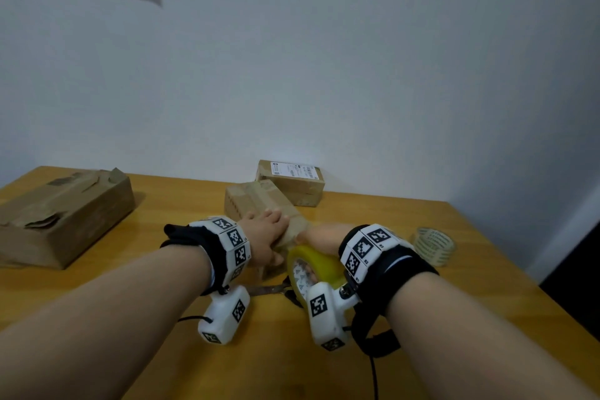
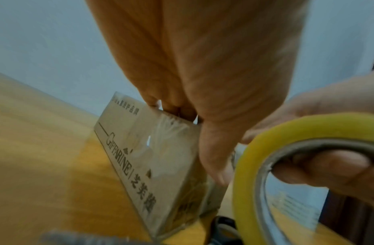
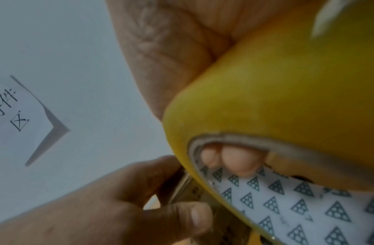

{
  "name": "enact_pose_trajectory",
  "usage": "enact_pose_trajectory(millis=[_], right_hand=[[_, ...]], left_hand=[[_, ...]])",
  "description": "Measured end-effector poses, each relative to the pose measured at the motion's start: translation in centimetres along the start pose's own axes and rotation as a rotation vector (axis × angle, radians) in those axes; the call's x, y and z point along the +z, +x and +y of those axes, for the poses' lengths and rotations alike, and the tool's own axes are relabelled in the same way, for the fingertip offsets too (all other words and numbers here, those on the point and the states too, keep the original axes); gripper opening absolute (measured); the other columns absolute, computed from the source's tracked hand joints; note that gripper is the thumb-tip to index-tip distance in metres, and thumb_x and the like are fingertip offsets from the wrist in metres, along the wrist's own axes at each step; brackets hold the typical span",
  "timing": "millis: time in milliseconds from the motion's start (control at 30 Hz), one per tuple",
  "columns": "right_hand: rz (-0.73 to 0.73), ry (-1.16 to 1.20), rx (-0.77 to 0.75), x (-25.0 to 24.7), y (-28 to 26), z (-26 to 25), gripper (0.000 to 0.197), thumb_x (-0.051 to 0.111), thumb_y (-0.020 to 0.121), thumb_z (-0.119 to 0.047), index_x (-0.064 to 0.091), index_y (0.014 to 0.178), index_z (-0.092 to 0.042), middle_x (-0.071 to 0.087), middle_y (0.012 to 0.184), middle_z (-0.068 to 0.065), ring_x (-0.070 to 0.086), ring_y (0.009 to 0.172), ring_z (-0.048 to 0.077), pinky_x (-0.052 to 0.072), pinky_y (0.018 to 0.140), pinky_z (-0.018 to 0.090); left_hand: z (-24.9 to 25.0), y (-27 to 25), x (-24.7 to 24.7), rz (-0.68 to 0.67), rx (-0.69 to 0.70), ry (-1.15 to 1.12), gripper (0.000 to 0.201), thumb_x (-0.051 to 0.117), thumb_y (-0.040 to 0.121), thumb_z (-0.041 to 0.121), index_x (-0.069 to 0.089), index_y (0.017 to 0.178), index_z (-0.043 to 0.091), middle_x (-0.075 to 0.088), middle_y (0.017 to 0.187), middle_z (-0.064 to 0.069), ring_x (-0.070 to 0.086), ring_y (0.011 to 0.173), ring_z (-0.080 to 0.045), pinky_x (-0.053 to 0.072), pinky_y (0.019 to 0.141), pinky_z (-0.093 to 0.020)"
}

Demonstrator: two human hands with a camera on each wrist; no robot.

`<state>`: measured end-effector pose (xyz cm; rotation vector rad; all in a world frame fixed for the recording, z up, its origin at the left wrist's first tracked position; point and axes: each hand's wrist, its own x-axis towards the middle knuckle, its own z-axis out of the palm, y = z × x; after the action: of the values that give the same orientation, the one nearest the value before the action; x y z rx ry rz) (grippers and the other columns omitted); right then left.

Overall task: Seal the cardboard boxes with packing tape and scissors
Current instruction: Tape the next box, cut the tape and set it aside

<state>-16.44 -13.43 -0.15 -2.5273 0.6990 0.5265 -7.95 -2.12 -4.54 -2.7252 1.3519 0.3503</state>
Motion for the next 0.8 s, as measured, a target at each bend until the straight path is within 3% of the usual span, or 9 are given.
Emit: enact_pose_trajectory(millis=[100,233,367,500,667,800], right_hand=[[0.018,-0.006,-0.017,0.0,-0.1,-0.4,0.055,0.037,0.105,-0.041,0.039,0.146,-0.005,0.044,0.148,0.018,0.047,0.131,0.032,0.039,0.105,0.035],[0.010,0.031,-0.002,0.4,0.4,-0.9,0.060,0.041,0.100,-0.051,0.044,0.144,-0.009,0.049,0.144,0.014,0.051,0.125,0.030,0.041,0.093,0.033],[-0.012,0.025,-0.044,0.6,-0.6,-1.1,0.054,0.033,0.105,-0.043,0.045,0.143,-0.006,0.052,0.138,0.016,0.048,0.131,0.031,0.038,0.105,0.034],[-0.011,0.073,-0.055,0.7,-1.3,-2.2,0.054,0.034,0.106,-0.041,0.042,0.143,-0.003,0.048,0.144,0.018,0.048,0.131,0.032,0.038,0.104,0.035],[0.045,0.164,-0.012,1.6,0.2,-2.8,0.066,0.045,0.096,-0.059,0.050,0.134,-0.005,0.061,0.125,0.015,0.062,0.110,0.030,0.051,0.094,0.039],[0.071,0.156,-0.017,1.8,0.7,-2.7,0.063,0.043,0.098,-0.056,0.050,0.136,-0.006,0.057,0.133,0.015,0.057,0.118,0.030,0.046,0.102,0.038]], left_hand=[[-0.5,0.1,-0.5,-0.018,-0.033,0.034,0.078,0.047,0.097,0.036,-0.003,0.154,0.016,-0.005,0.162,-0.004,-0.001,0.149,-0.022,0.006,0.120,-0.044],[-1.3,0.0,-0.8,-0.066,-0.045,0.040,0.080,0.050,0.096,0.033,-0.004,0.154,0.017,-0.006,0.162,-0.004,-0.001,0.149,-0.022,0.011,0.120,-0.044],[-2.0,-1.0,-0.4,-0.069,-0.052,0.018,0.080,0.050,0.096,0.029,-0.003,0.154,0.016,-0.004,0.161,-0.005,0.001,0.149,-0.022,0.017,0.119,-0.040],[-2.6,-1.6,0.1,-0.057,-0.123,0.110,0.075,0.046,0.096,0.032,0.000,0.153,0.013,0.007,0.159,-0.012,0.012,0.146,-0.029,0.028,0.115,-0.043],[-3.3,-1.2,0.0,-0.074,-0.216,0.096,0.075,0.043,0.098,0.032,-0.006,0.154,0.017,-0.001,0.161,-0.013,0.005,0.147,-0.031,0.022,0.116,-0.044],[-3.7,-0.8,0.5,-0.050,-0.250,0.055,0.073,0.040,0.098,0.034,-0.005,0.154,0.018,-0.001,0.161,-0.013,0.003,0.147,-0.032,0.018,0.116,-0.045]])
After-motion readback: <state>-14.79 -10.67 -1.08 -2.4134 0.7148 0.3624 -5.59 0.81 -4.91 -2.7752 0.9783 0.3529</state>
